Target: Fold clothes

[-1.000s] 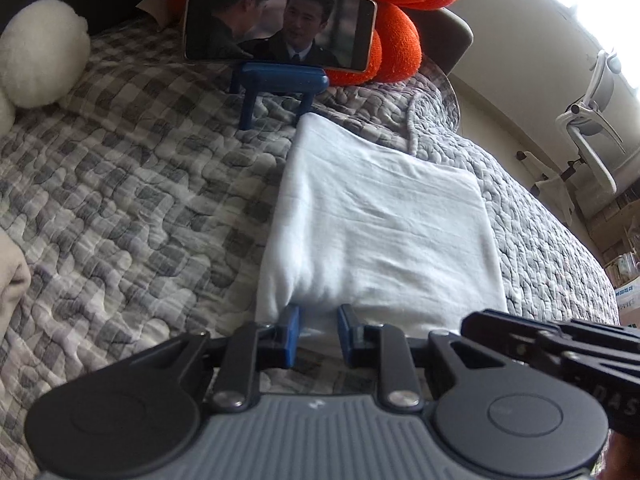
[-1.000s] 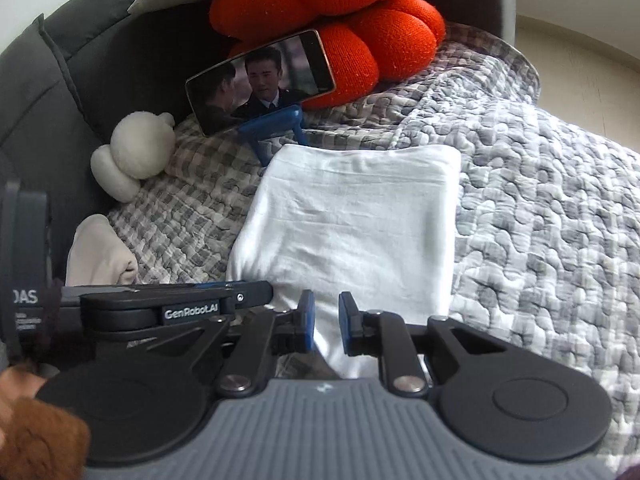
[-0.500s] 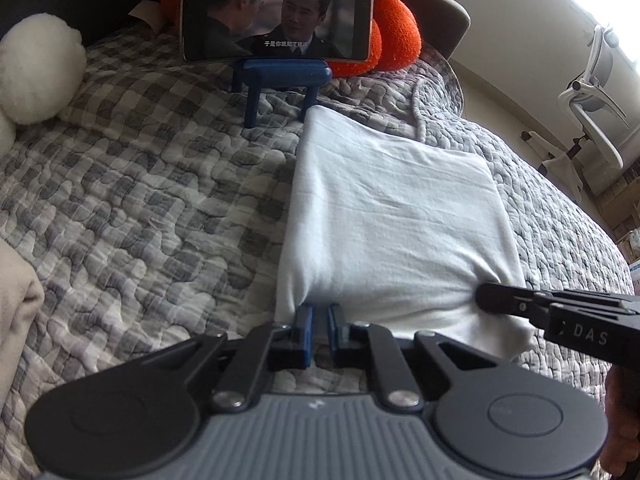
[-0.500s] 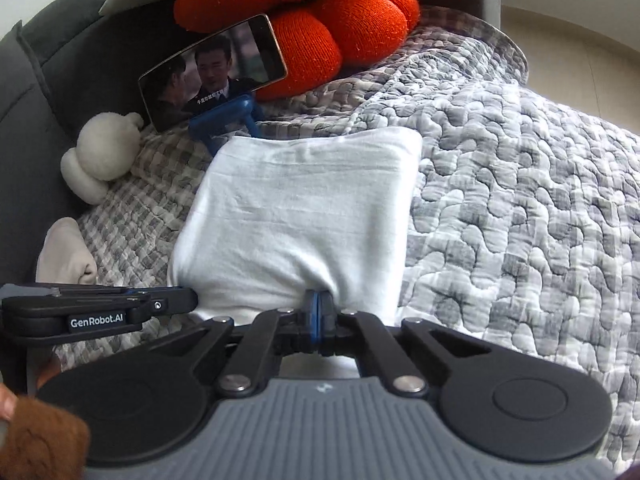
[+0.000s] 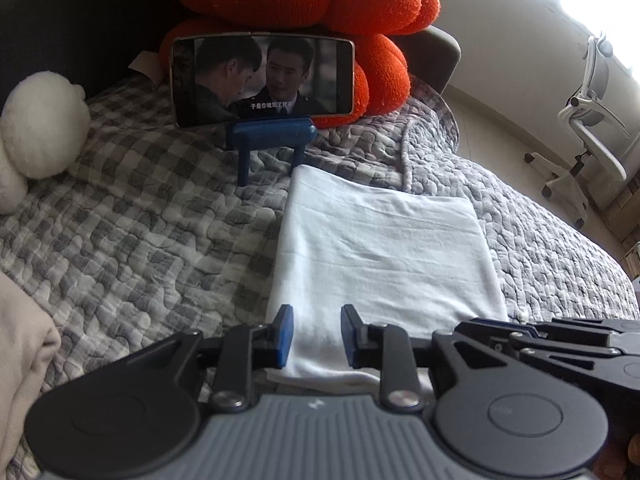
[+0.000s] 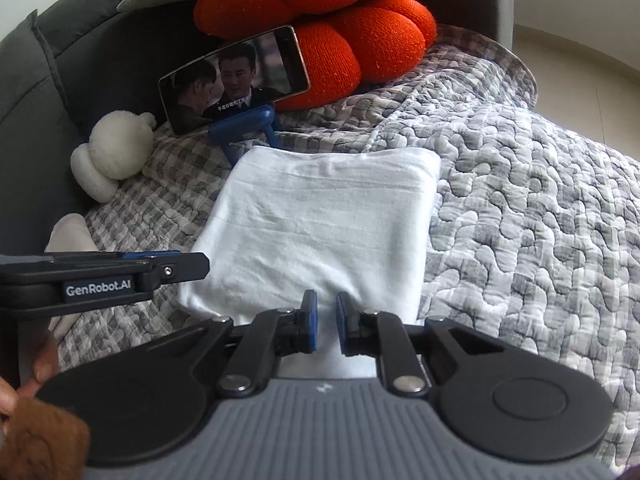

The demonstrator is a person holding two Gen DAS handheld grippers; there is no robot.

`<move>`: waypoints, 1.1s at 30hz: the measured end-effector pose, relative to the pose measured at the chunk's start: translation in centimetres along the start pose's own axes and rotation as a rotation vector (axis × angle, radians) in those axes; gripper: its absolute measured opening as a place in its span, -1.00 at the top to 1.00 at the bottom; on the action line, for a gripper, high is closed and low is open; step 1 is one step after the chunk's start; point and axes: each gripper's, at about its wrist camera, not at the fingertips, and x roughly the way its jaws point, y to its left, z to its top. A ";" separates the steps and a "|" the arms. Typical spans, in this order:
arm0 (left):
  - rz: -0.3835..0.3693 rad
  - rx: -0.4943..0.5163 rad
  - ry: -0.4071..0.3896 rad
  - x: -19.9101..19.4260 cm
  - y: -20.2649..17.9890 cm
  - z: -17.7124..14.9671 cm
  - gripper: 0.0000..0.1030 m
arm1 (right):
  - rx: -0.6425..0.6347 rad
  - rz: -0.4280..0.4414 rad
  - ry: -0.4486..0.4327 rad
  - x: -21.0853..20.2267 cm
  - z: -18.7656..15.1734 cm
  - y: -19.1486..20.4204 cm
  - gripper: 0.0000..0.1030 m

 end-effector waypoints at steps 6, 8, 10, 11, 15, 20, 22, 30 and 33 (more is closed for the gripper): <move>0.023 -0.014 0.021 1.3 0.6 0.1 0.50 | 0.060 0.014 0.025 0.6 0.2 -0.9 0.73; 0.013 -0.041 0.018 0.8 0.9 0.2 0.50 | 0.083 0.034 -0.007 0.0 0.5 -1.2 0.72; -0.004 -0.061 -0.010 0.1 1.1 0.3 0.50 | 0.114 0.057 -0.055 -0.6 0.9 -1.5 0.67; -0.011 -0.069 -0.024 -0.1 1.2 0.4 0.50 | 0.137 0.061 -0.067 -0.6 1.2 -1.8 0.67; -0.035 -0.107 -0.038 0.4 1.4 1.0 0.50 | 0.201 0.014 -0.052 0.8 1.7 -3.1 0.69; 0.007 -0.120 -0.021 1.5 1.5 1.6 0.50 | 0.284 0.057 -0.070 1.0 2.0 -4.7 0.73; -0.001 -0.132 -0.043 1.4 1.6 2.2 0.50 | 0.291 0.050 -0.116 0.6 2.4 -4.9 0.69; 0.024 -0.158 -0.032 4.0 1.1 4.1 0.51 | 0.348 0.058 -0.149 1.8 3.5 -6.6 0.72; 0.030 -0.155 -0.035 4.3 1.2 4.3 0.51 | 0.376 0.053 -0.172 2.0 3.8 -7.1 0.72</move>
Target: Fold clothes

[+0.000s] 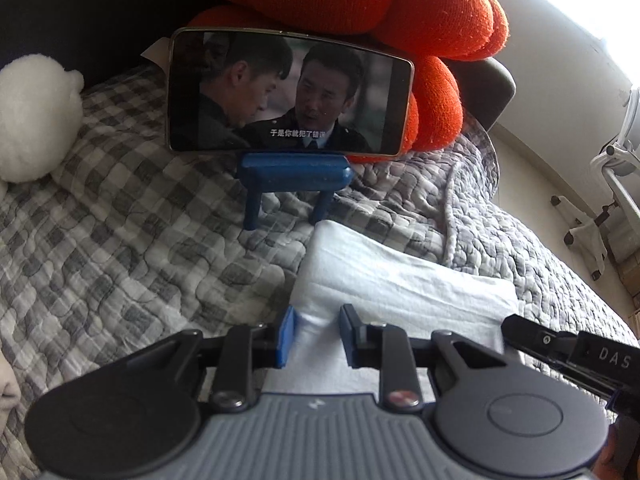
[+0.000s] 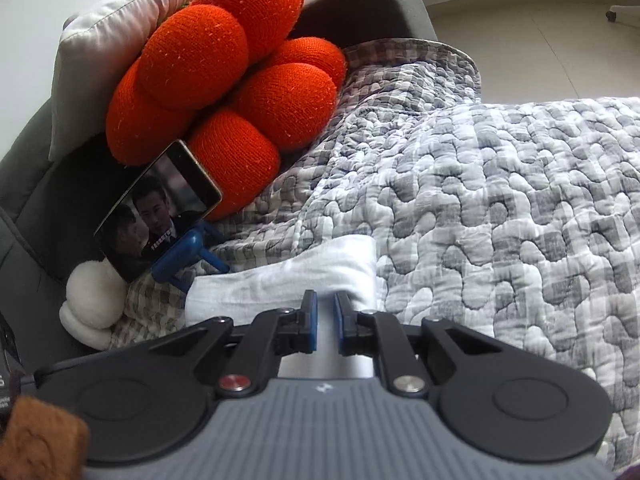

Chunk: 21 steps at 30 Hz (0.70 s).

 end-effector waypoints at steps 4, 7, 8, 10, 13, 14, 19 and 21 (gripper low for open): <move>-0.011 -0.030 0.004 0.2 0.9 0.0 0.48 | 0.001 -0.020 -0.017 0.7 0.0 -0.1 0.73; -0.016 -0.047 0.008 0.2 1.4 -0.1 0.41 | 0.016 -0.043 -0.028 0.9 -0.1 -0.4 0.92; -0.015 -0.050 0.006 0.2 1.5 -0.2 0.40 | 0.018 -0.047 -0.032 0.8 0.0 -0.4 0.92; -0.008 -0.050 0.000 -0.1 1.5 -0.3 0.40 | 0.011 -0.054 -0.053 0.1 0.2 -0.2 0.89; 0.008 -0.054 -0.018 -1.0 1.8 -0.3 0.41 | -0.017 -0.062 -0.081 -1.6 0.5 0.4 0.65; 0.004 -0.062 -0.023 -1.4 2.0 -0.4 0.42 | -0.027 -0.064 -0.084 -2.2 0.5 0.7 0.65; 0.001 -0.103 -0.010 -1.8 3.4 -1.1 0.42 | -0.086 -0.100 -0.034 -3.4 -0.2 1.5 0.63; -0.007 -0.121 0.003 -1.7 4.0 -1.4 0.43 | -0.083 -0.106 -0.018 -3.6 -0.4 1.3 0.60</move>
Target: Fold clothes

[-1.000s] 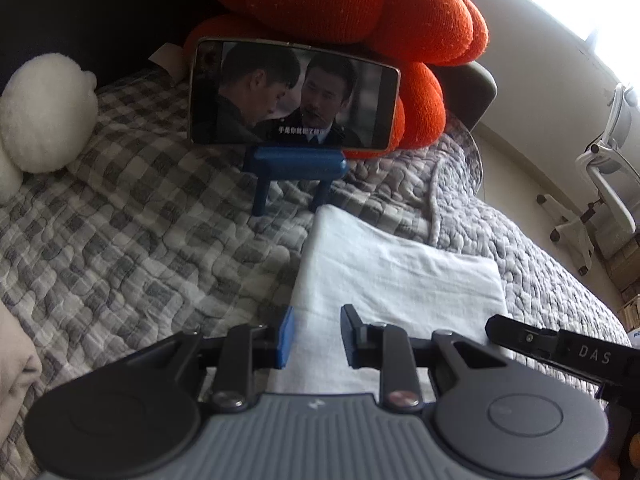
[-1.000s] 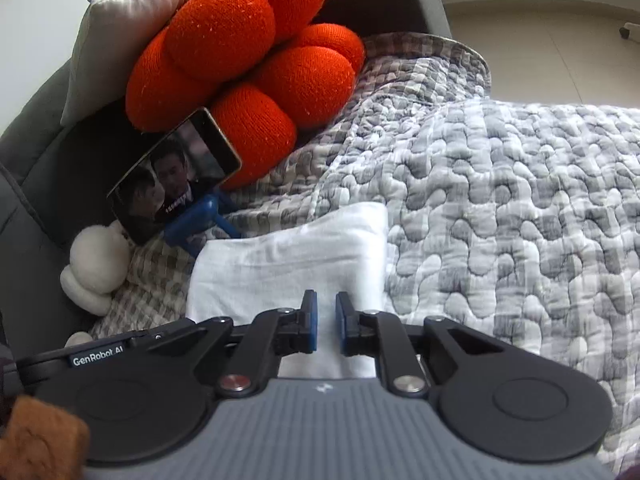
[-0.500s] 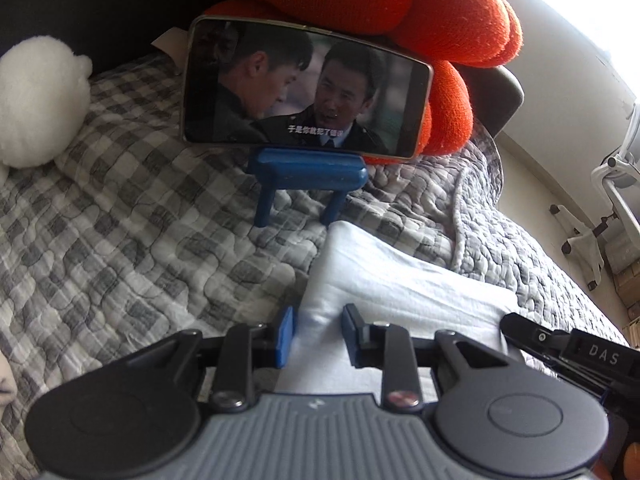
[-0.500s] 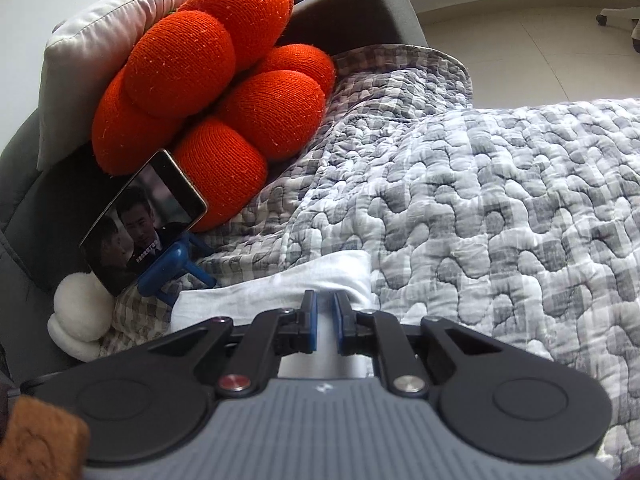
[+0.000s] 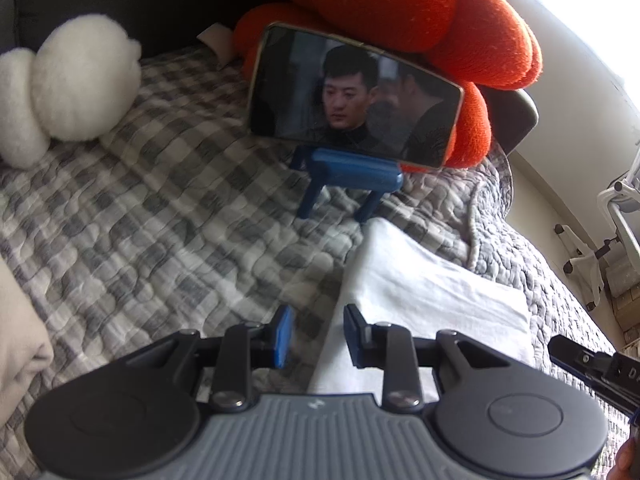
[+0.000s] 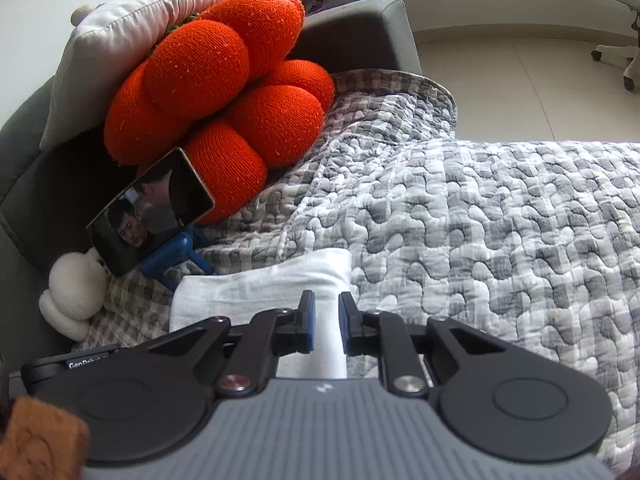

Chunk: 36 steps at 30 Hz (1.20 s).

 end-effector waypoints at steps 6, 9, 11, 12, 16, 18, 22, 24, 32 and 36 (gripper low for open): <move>-0.007 -0.033 0.005 -0.2 1.0 -0.3 0.44 | 0.018 0.009 0.024 -0.8 -0.4 -1.2 0.09; -0.012 -0.031 0.004 -0.2 0.9 -0.3 0.44 | 0.062 0.029 0.049 -0.6 -0.6 -2.6 0.09; -0.013 -0.024 0.004 -0.1 0.7 -0.3 0.44 | 0.097 0.045 0.063 -0.4 -0.7 -3.9 0.09; -0.013 -0.021 0.005 0.0 0.6 -0.3 0.44 | 0.126 0.062 0.070 -0.2 -0.9 -4.7 0.09; -0.013 -0.012 0.011 0.3 0.2 -0.3 0.44 | 0.217 0.178 0.057 0.1 -2.0 -7.4 0.09; -0.014 -0.006 0.013 0.5 0.0 -0.3 0.44 | 0.234 0.221 0.050 0.1 -2.3 -7.8 0.09; -0.017 -0.004 0.017 0.6 -0.1 -0.4 0.44 | 0.204 0.266 0.055 0.2 -2.4 -7.6 0.06; -0.019 -0.006 0.018 0.6 -0.1 -0.4 0.44 | 0.191 0.287 0.061 0.3 -2.4 -7.2 0.06; -0.016 0.010 0.030 0.8 -0.4 -0.5 0.44 | 0.167 0.347 0.108 1.8 -3.0 -6.1 0.07; -0.012 0.021 0.036 1.0 -0.6 -0.4 0.44 | 0.242 0.375 0.124 3.3 -3.2 -6.4 0.23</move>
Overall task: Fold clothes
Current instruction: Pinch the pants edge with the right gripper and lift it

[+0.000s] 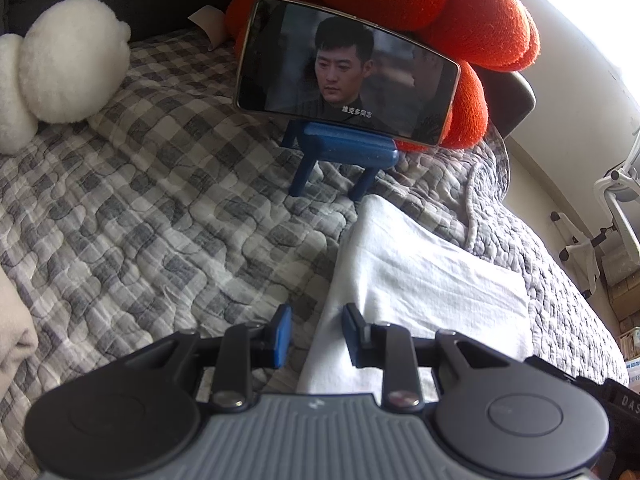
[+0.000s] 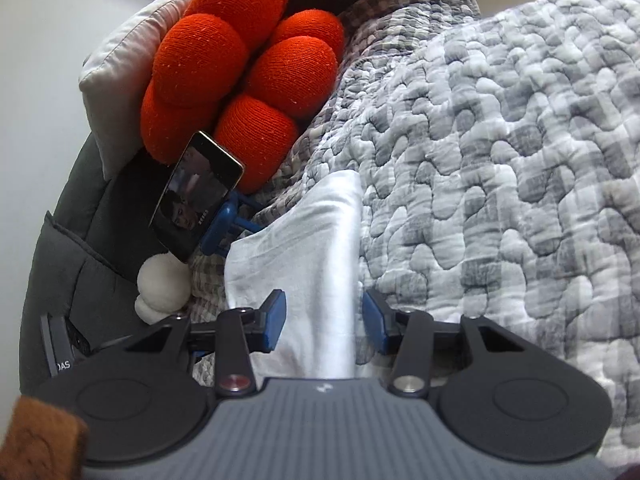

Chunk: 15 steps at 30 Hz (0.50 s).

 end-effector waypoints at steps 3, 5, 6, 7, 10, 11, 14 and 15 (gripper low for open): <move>-0.005 -0.007 0.002 0.1 0.1 0.0 0.44 | -0.054 -0.033 -0.001 0.7 -0.4 1.0 0.29; -0.005 -0.007 0.002 0.1 0.1 0.1 0.44 | -0.100 -0.054 -0.001 1.1 -0.7 1.8 0.23; -0.006 -0.007 0.003 0.1 0.1 0.1 0.44 | -0.117 -0.059 -0.001 1.3 -0.9 2.1 0.17; -0.006 -0.007 0.003 0.1 0.1 0.1 0.44 | -0.129 -0.060 -0.003 1.4 -1.0 2.3 0.17; -0.006 -0.009 0.003 0.2 0.1 0.1 0.44 | -0.120 -0.056 -0.005 1.5 -1.1 2.2 0.26; -0.005 -0.009 0.002 0.2 0.1 0.1 0.44 | -0.111 -0.062 -0.002 1.6 -1.1 2.3 0.49; -0.005 -0.009 0.002 0.2 0.0 0.2 0.44 | -0.129 -0.091 -0.002 1.8 -1.1 3.0 0.63; -0.006 -0.011 0.000 0.2 0.1 0.2 0.43 | -0.143 -0.094 -0.009 1.7 -1.1 3.5 0.64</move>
